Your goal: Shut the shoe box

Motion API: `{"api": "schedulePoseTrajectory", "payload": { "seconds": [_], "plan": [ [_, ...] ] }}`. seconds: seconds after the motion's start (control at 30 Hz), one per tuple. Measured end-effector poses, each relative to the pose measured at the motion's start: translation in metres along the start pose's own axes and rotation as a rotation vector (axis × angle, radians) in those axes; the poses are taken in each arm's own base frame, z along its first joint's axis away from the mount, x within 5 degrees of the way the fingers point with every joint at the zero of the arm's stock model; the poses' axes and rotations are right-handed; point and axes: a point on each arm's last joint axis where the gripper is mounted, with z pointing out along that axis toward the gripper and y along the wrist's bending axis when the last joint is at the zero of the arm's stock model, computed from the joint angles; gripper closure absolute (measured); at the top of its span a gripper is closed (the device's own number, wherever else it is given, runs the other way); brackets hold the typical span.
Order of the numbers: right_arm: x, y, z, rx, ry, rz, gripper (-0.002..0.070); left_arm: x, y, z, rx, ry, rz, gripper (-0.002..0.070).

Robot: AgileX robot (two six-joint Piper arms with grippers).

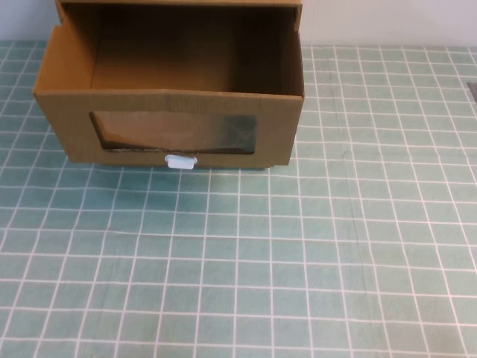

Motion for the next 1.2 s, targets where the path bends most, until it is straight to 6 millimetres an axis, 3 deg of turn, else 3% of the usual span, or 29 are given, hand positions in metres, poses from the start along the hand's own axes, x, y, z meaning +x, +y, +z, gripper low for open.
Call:
{"api": "schedulePoseTrajectory", "payload": {
  "seconds": [0.27,0.6,0.97,1.1,1.2],
  "plan": [
    [-0.021,0.001,-0.002,-0.014,-0.23,0.0,0.069,-0.024,-0.001,-0.003,0.017,-0.269,-0.005,0.068],
    [-0.068,0.004,-0.031,-0.052,-0.849,0.002,0.069,-0.066,-0.004,-0.028,0.103,-0.804,-0.135,0.068],
    [-0.08,0.005,-0.048,-0.064,-1.072,0.004,0.069,-0.072,-0.004,-0.035,0.123,-0.902,-0.148,0.068],
    [-0.086,0.004,-0.063,-0.079,-1.255,0.021,0.069,-0.08,-0.004,-0.048,0.145,-1.068,-0.144,0.068],
    [-0.095,0.004,-0.073,-0.119,-1.318,0.073,0.069,-0.1,-0.003,-0.065,0.154,-1.191,-0.138,0.068]
  ]
}}
